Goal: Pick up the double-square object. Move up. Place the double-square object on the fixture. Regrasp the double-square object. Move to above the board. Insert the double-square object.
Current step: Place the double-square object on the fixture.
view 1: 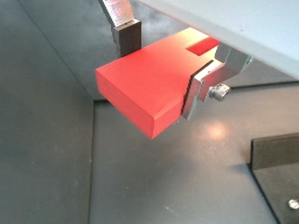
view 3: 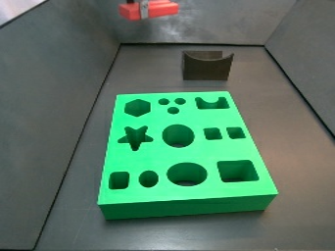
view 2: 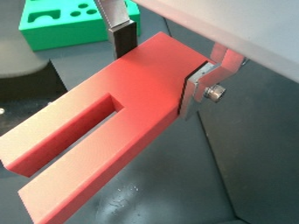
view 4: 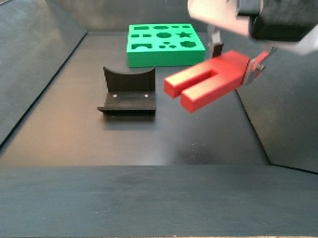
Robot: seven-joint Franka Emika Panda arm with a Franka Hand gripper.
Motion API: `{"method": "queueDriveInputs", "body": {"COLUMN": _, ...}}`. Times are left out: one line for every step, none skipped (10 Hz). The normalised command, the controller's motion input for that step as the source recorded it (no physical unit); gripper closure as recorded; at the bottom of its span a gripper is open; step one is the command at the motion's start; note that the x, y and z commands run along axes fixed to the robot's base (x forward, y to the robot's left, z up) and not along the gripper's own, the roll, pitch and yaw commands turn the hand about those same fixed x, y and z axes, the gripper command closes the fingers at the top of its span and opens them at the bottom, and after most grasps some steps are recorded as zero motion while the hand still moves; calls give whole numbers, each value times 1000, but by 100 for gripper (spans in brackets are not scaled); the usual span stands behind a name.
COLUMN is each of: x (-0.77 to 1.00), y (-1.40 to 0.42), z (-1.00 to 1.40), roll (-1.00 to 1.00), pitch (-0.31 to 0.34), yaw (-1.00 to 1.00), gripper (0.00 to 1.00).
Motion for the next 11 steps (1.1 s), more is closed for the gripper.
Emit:
{"method": "queueDriveInputs", "body": {"x": -21, "y": 1, "z": 647, "roll": 90, "pitch": 72, "yaw": 14, "gripper": 100}}
{"method": "queueDriveInputs", "body": {"x": -13, "y": 4, "z": 512, "roll": 73, "pitch": 74, "yaw": 13, "gripper": 100}}
{"method": "queueDriveInputs", "body": {"x": -8, "y": 7, "z": 373, "roll": 63, "pitch": 77, "yaw": 14, "gripper": 100}}
{"method": "queueDriveInputs", "body": {"x": -2, "y": 7, "z": 232, "roll": 53, "pitch": 81, "yaw": 13, "gripper": 100}}
{"method": "queueDriveInputs", "body": {"x": 1000, "y": -481, "z": 397, "roll": -177, "pitch": -13, "yaw": 1000, "gripper": 100}}
{"method": "queueDriveInputs", "body": {"x": 1000, "y": -478, "z": 379, "roll": -179, "pitch": -10, "yaw": 1000, "gripper": 100}}
{"method": "queueDriveInputs", "body": {"x": 1000, "y": -448, "z": 368, "roll": -191, "pitch": 5, "yaw": 1000, "gripper": 100}}
{"method": "queueDriveInputs", "body": {"x": 1000, "y": -410, "z": 341, "roll": -222, "pitch": 16, "yaw": 1000, "gripper": 100}}
{"method": "queueDriveInputs", "body": {"x": 1000, "y": -390, "z": 319, "roll": -239, "pitch": 23, "yaw": 1000, "gripper": 100}}
{"method": "queueDriveInputs", "body": {"x": 1000, "y": -361, "z": 299, "roll": -252, "pitch": 38, "yaw": 1000, "gripper": 100}}
{"method": "queueDriveInputs", "body": {"x": 1000, "y": -335, "z": 278, "roll": -270, "pitch": 60, "yaw": 1000, "gripper": 100}}
